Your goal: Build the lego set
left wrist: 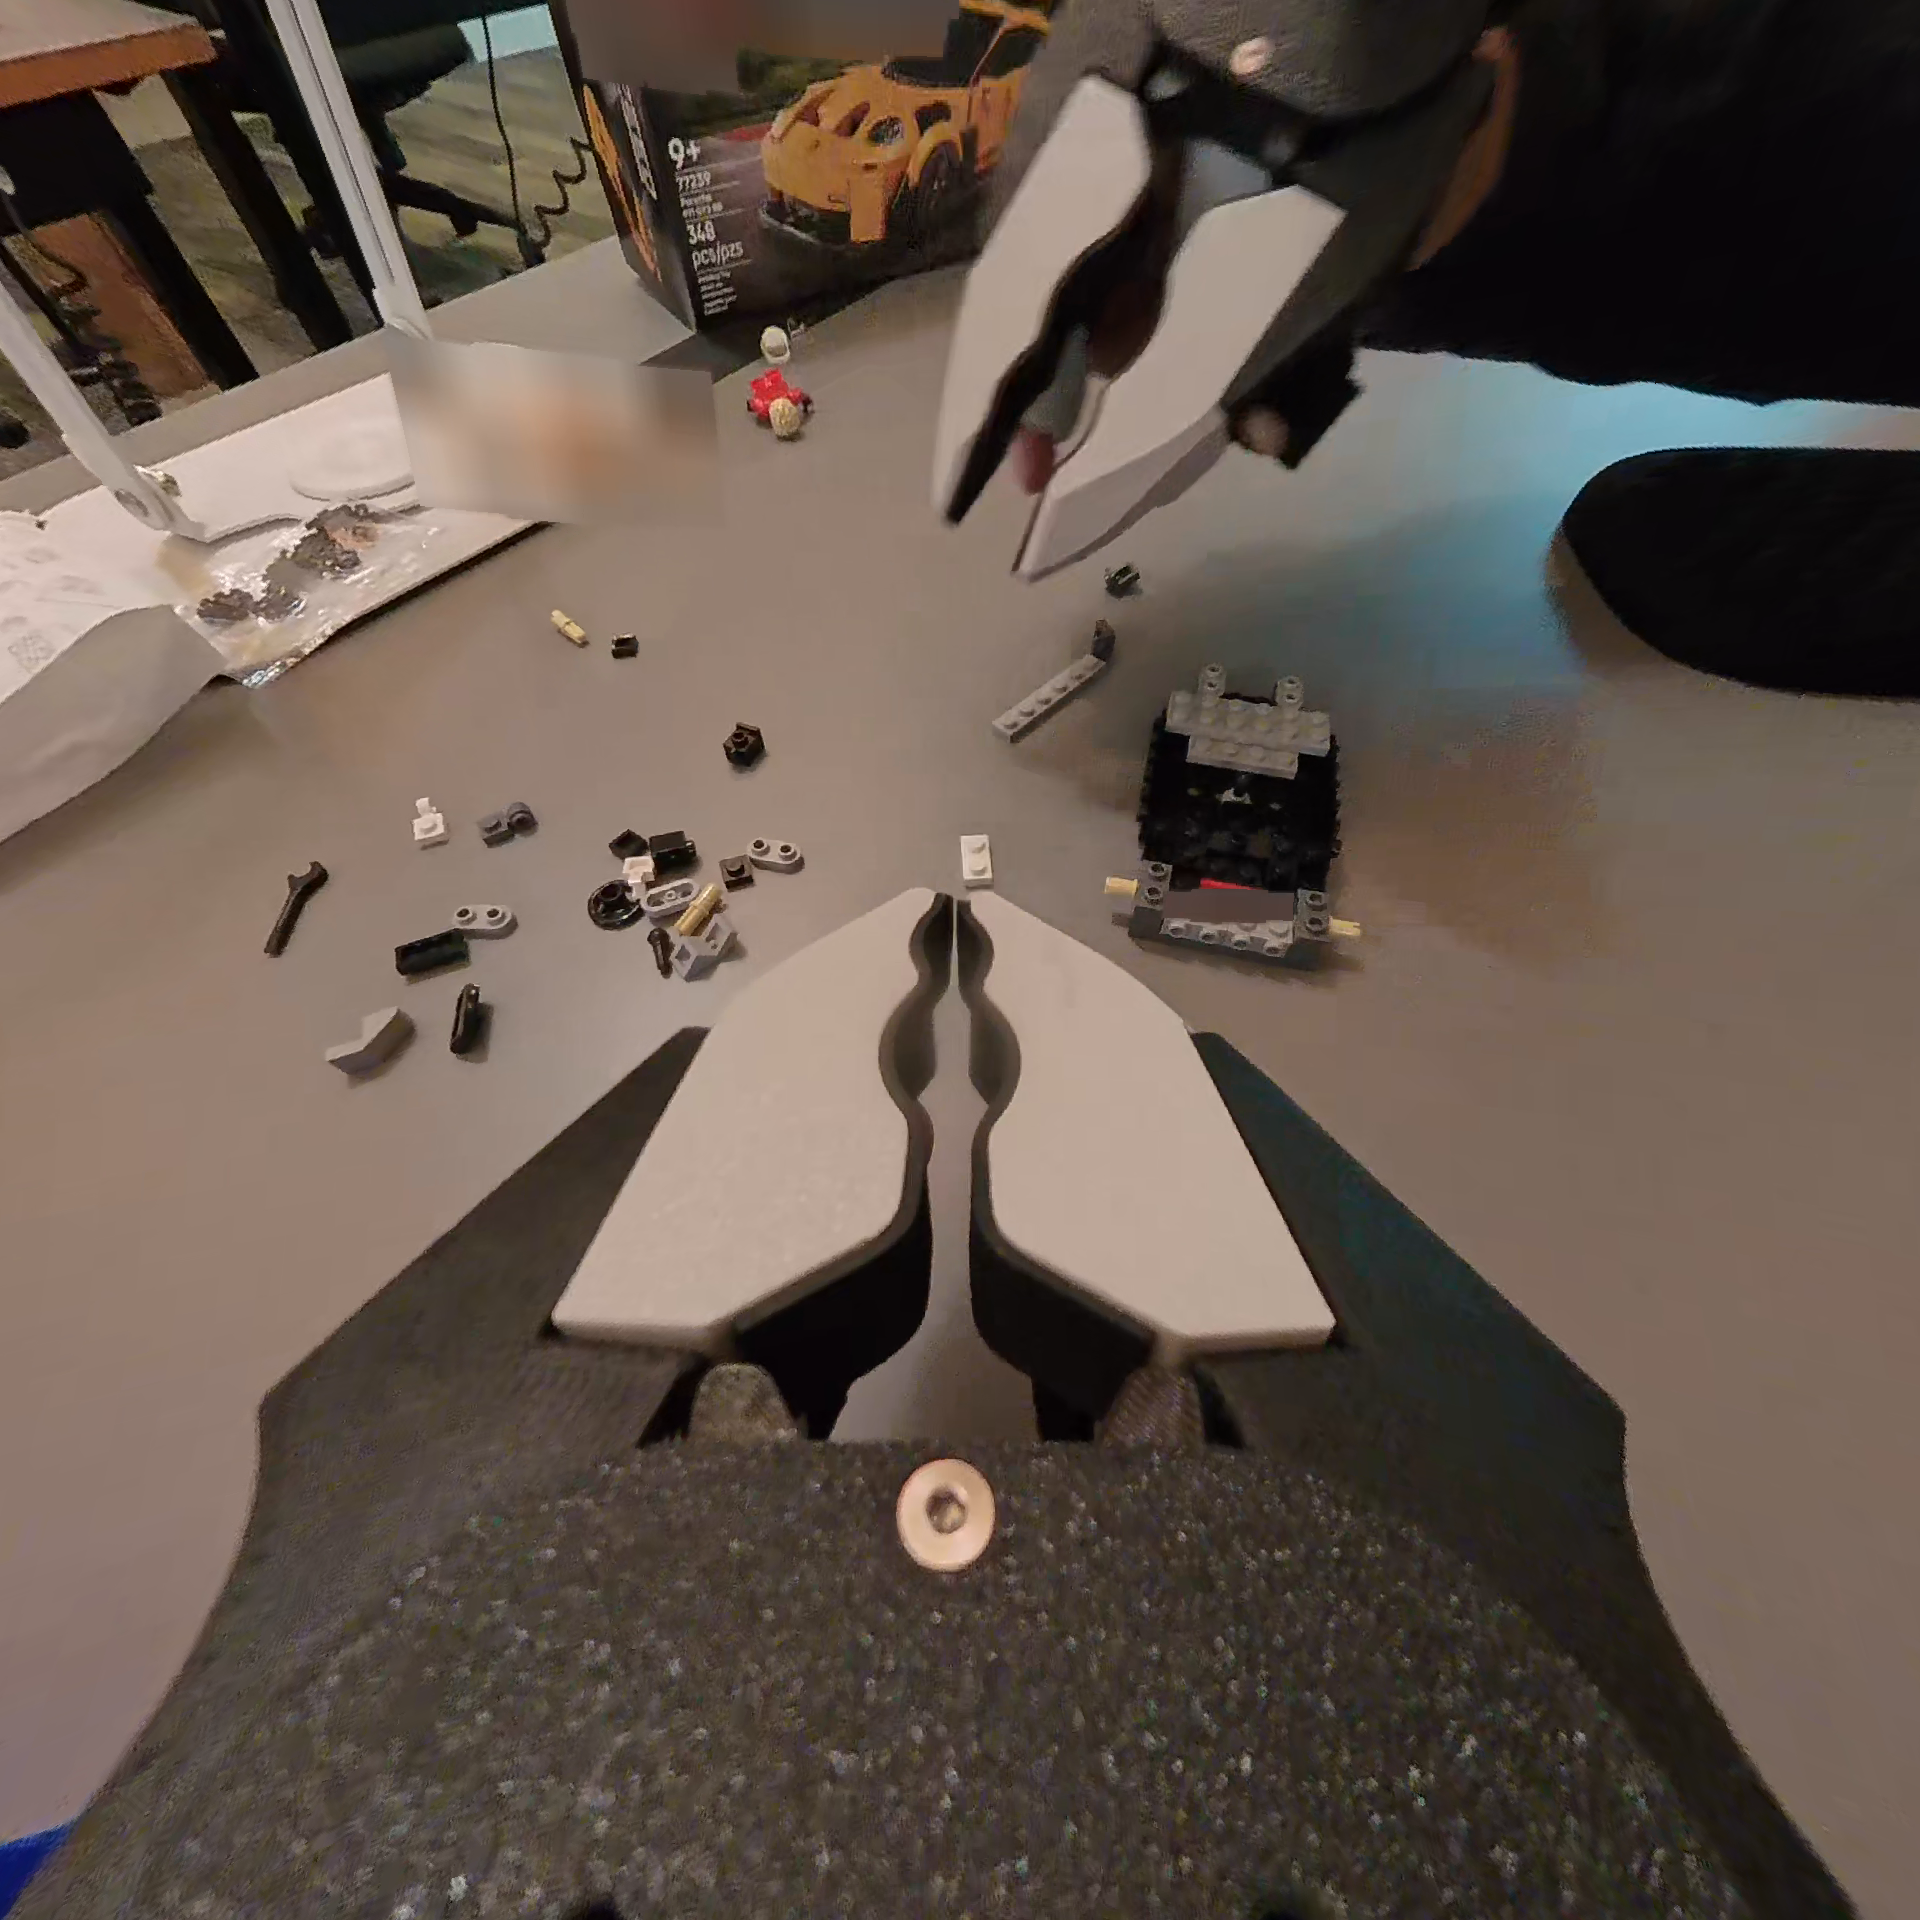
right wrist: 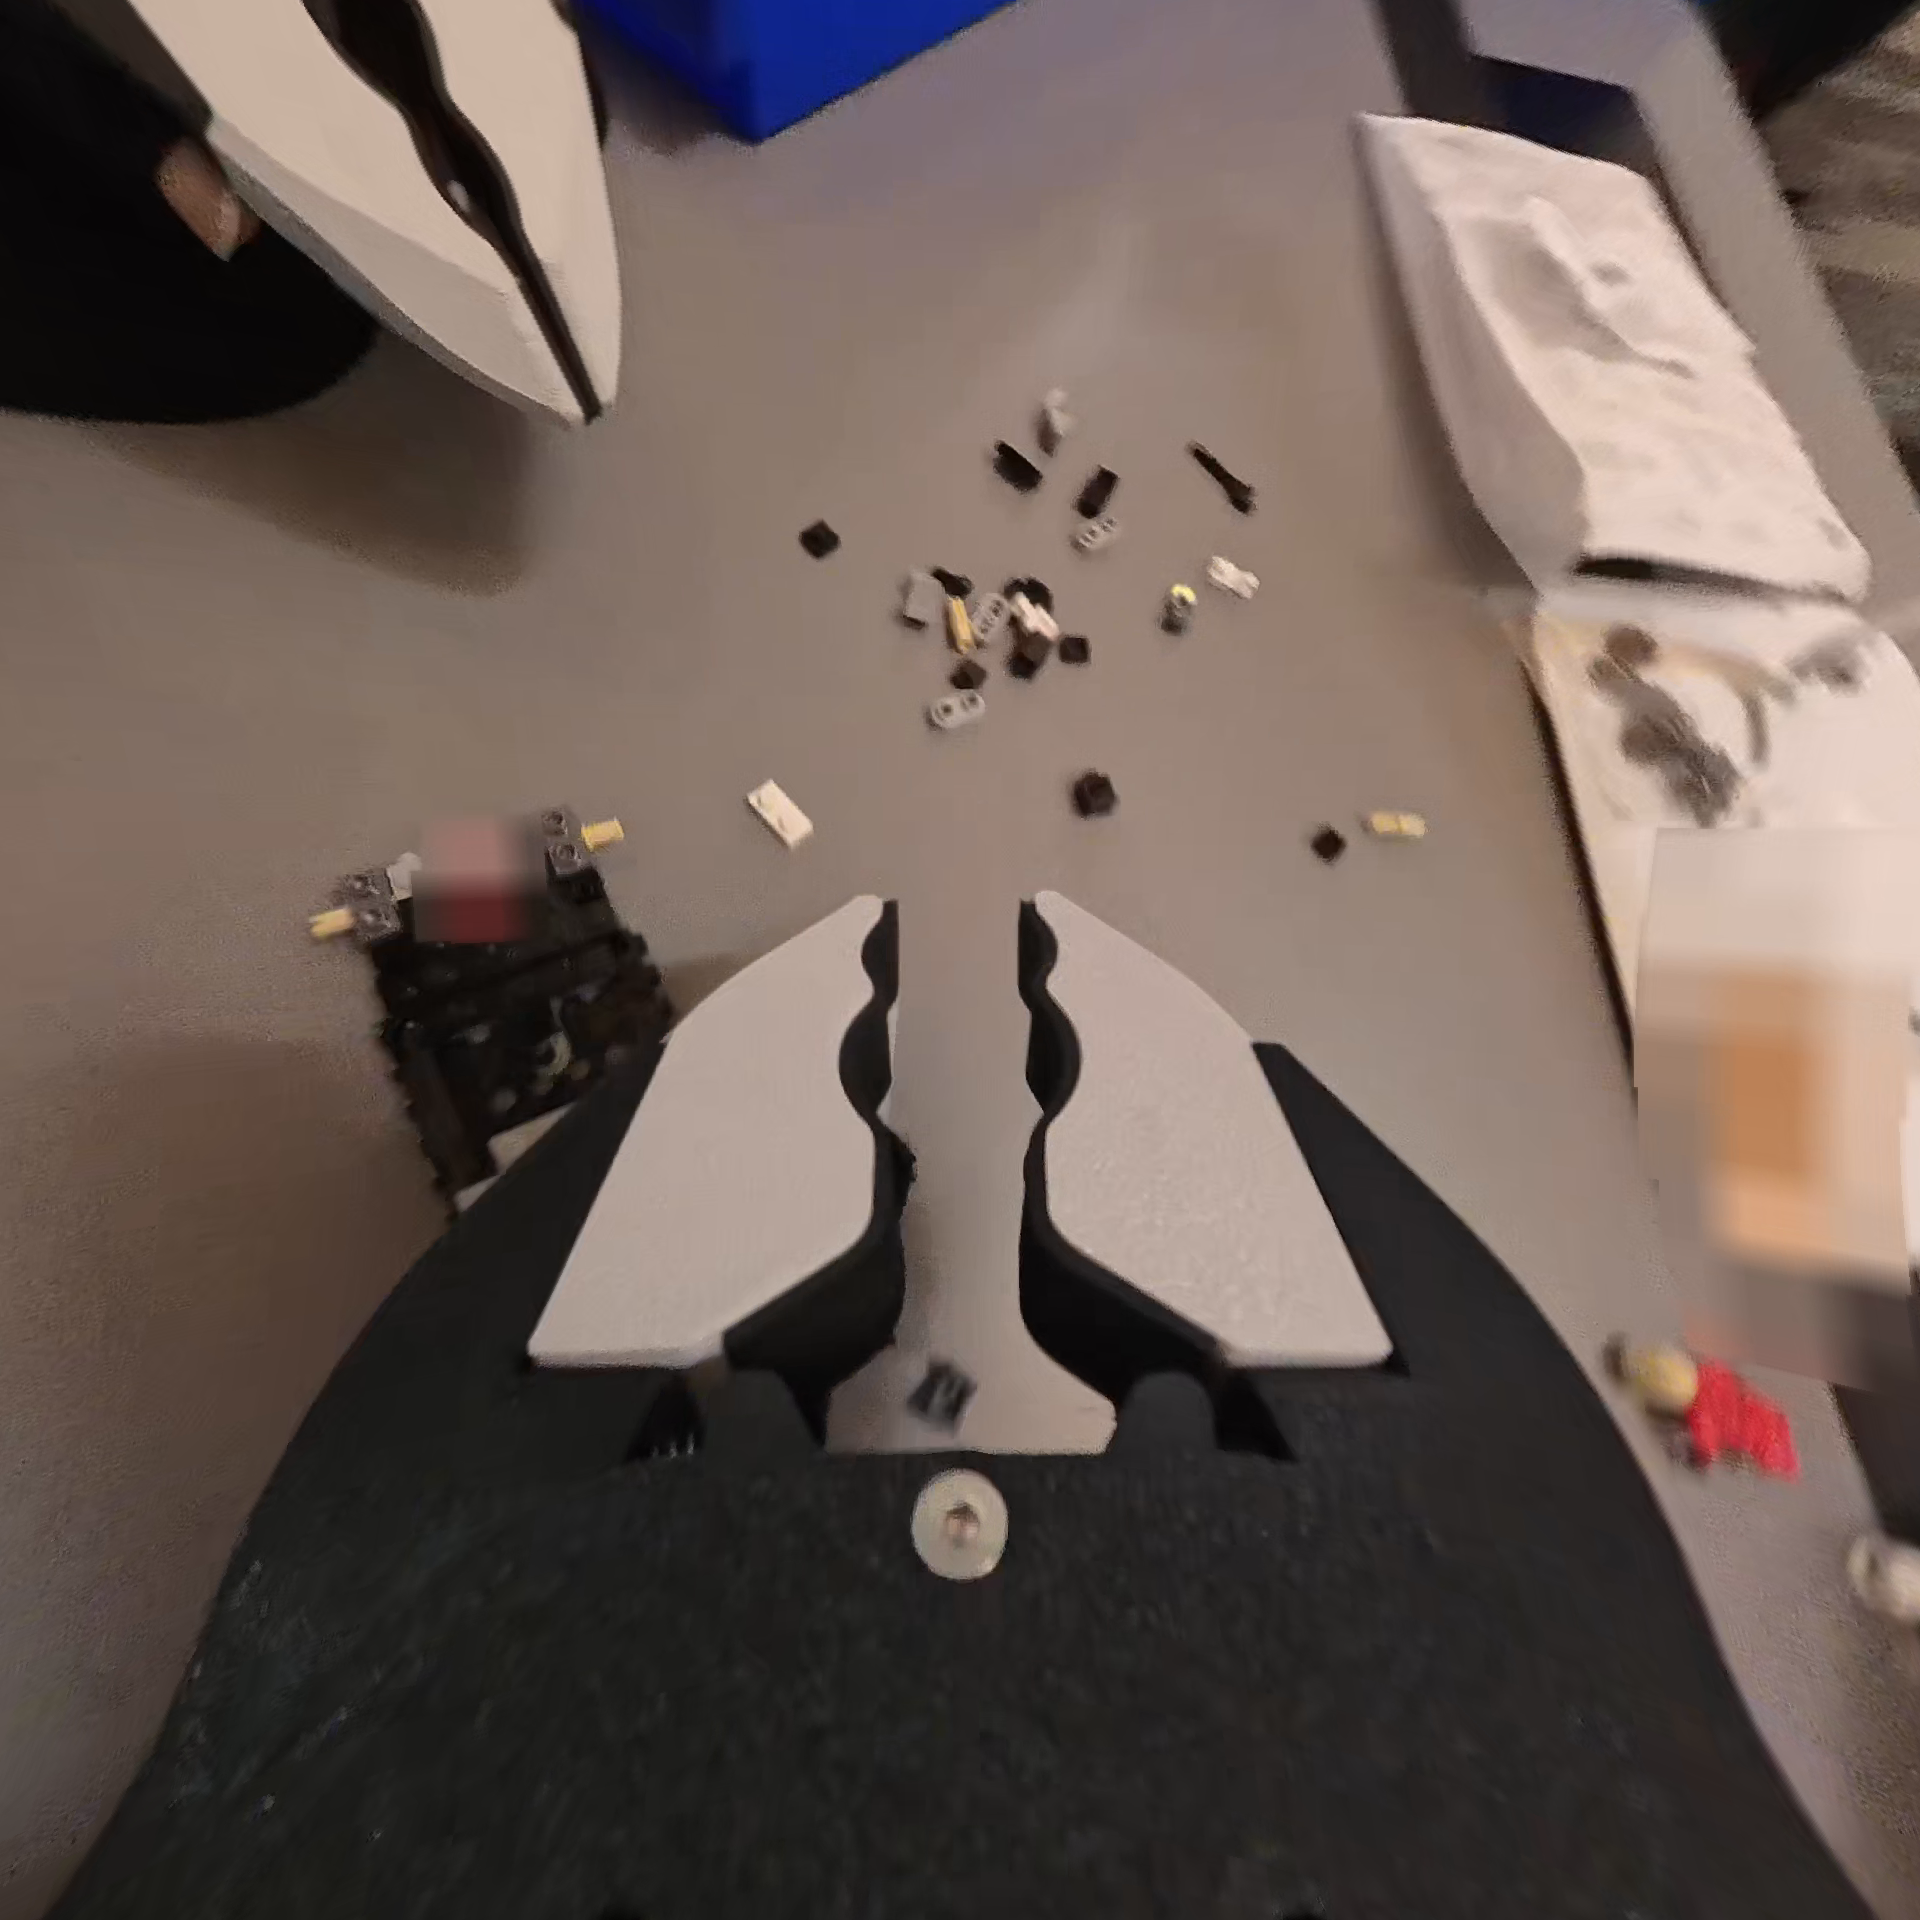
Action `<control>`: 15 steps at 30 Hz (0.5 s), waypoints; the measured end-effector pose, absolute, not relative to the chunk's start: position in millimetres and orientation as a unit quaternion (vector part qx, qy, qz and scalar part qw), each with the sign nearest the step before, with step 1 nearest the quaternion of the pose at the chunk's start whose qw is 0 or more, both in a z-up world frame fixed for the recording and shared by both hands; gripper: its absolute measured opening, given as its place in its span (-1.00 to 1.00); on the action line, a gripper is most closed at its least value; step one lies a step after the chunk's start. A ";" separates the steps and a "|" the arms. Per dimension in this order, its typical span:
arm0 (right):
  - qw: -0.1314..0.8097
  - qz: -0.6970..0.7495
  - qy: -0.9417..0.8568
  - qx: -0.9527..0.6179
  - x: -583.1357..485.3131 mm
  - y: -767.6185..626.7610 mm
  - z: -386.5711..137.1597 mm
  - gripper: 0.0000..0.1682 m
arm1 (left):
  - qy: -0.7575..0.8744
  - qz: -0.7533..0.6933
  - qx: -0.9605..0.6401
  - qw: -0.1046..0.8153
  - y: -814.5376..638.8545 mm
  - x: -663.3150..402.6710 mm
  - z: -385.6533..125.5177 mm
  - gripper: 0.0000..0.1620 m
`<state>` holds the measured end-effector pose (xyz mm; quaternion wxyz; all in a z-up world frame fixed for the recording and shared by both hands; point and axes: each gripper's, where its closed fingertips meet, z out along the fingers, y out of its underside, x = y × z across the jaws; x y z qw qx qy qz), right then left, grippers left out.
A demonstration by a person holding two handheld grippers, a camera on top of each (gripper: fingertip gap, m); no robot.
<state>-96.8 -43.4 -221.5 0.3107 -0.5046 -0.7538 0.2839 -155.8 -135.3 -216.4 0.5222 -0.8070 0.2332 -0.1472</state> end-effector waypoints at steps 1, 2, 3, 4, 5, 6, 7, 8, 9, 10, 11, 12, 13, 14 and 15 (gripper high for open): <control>0.324 0.285 -0.734 -0.524 -85.4 -40.5 -222.7 -0.75 | 0.234 -0.143 -0.810 0.519 -133.6 -155.3 -218.6 -0.99; 0.329 0.279 -0.718 -0.546 -73.6 -38.2 -227.1 -0.76 | 0.234 -0.137 -0.812 0.517 -131.6 -154.7 -220.6 -0.98; 0.332 0.267 -0.707 -0.565 -62.0 -36.5 -233.2 -0.76 | 0.235 -0.132 -0.815 0.513 -129.6 -153.7 -222.7 -0.96; 0.336 0.260 -0.699 -0.575 -52.4 -37.8 -237.9 -0.77 | 0.239 -0.128 -0.817 0.508 -128.1 -151.6 -225.1 -0.95; 0.335 0.260 -0.693 -0.583 -44.8 -42.1 -241.4 -0.77 | 0.246 -0.125 -0.820 0.501 -127.5 -148.3 -227.8 -0.94; 0.332 0.266 -0.687 -0.589 -39.7 -47.8 -244.2 -0.77 | 0.254 -0.123 -0.822 0.494 -127.5 -143.8 -230.5 -0.94; 0.324 0.274 -0.687 -0.590 -36.0 -54.8 -246.9 -0.78 | 0.266 -0.122 -0.824 0.485 -128.7 -138.1 -233.3 -0.94; 0.311 0.280 -0.694 -0.586 -32.8 -62.6 -250.6 -0.78 | 0.280 -0.123 -0.827 0.472 -130.9 -131.6 -236.6 -0.91; 0.301 0.280 -0.705 -0.577 -30.2 -68.6 -253.4 -0.76 | 0.298 -0.129 -0.829 0.455 -135.1 -123.3 -240.0 -0.88; 0.290 0.280 -0.720 -0.565 -27.9 -74.7 -255.2 -0.73 | 0.318 -0.143 -0.831 0.434 -141.2 -113.5 -244.1 -0.82; 0.271 0.284 -0.734 -0.554 -24.9 -82.4 -256.9 -0.67 | 0.335 -0.155 -0.833 0.412 -147.5 -104.8 -248.6 -0.73; 0.254 0.288 -0.743 -0.548 -22.3 -88.6 -258.1 -0.59 | 0.346 -0.156 -0.836 0.395 -150.8 -99.4 -253.1 -0.60; 0.246 0.289 -0.747 -0.546 -21.0 -91.7 -258.8 -0.52 | 0.353 -0.148 -0.840 0.386 -151.3 -96.3 -257.0 -0.50; 0.243 0.286 -0.749 -0.546 -20.1 -92.3 -260.5 -0.48 | 0.358 -0.142 -0.840 0.381 -151.0 -93.0 -259.8 -0.43; 0.243 0.279 -0.749 -0.549 -19.9 -90.9 -263.1 -0.47 | 0.364 -0.141 -0.840 0.378 -150.2 -89.0 -261.6 -0.39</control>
